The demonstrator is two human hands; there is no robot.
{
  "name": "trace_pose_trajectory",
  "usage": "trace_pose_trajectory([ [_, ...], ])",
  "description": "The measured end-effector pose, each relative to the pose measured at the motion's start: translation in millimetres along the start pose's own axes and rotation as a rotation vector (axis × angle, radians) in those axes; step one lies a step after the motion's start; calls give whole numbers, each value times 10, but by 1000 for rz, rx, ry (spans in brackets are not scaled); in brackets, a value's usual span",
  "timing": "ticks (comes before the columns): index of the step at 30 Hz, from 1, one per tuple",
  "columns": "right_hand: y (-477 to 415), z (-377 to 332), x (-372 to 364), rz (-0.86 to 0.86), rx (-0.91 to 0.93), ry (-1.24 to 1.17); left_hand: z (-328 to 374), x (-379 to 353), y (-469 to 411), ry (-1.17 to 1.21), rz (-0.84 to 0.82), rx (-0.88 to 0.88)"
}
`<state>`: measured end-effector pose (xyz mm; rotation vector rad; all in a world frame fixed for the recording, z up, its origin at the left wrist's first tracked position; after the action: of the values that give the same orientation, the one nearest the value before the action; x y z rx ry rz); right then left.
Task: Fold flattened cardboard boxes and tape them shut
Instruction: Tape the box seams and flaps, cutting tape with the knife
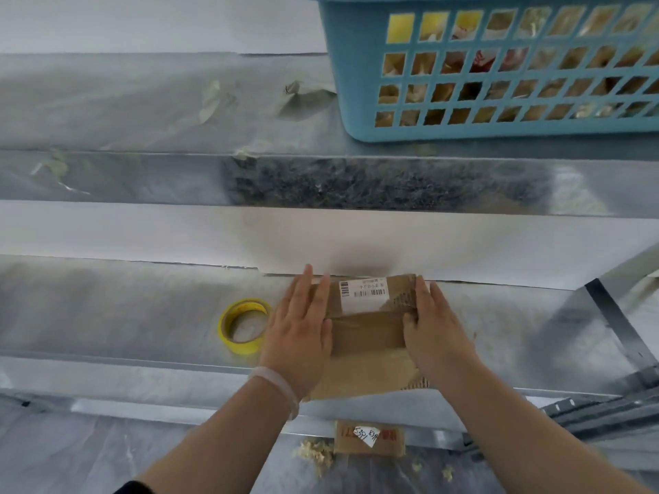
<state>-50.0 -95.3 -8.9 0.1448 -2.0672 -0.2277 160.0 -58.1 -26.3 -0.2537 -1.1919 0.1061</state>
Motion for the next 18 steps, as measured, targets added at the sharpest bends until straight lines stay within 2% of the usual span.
trace_pose_trajectory([
  [3, 45, 10, -129, 104, 335, 345, 47, -108, -32, -186, -118, -184],
  [6, 61, 110, -363, 61, 490, 434, -23, -299, 66, -307, -216, -272],
  [8, 37, 189, -484, -4, 503, 484, -62, -380, 118, -323, -240, -258],
  [18, -73, 208, -511, -104, 461, 534, -96, -355, 18, -344, -410, -198],
])
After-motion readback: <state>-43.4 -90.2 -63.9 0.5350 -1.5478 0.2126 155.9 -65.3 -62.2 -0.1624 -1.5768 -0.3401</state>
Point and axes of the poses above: each hand's wrist, its own y-axis away from the middle knuckle, its own x-axis out of the back of the hand, z = x × y, the point moved 1 cm from there along -y, towards the middle knuckle
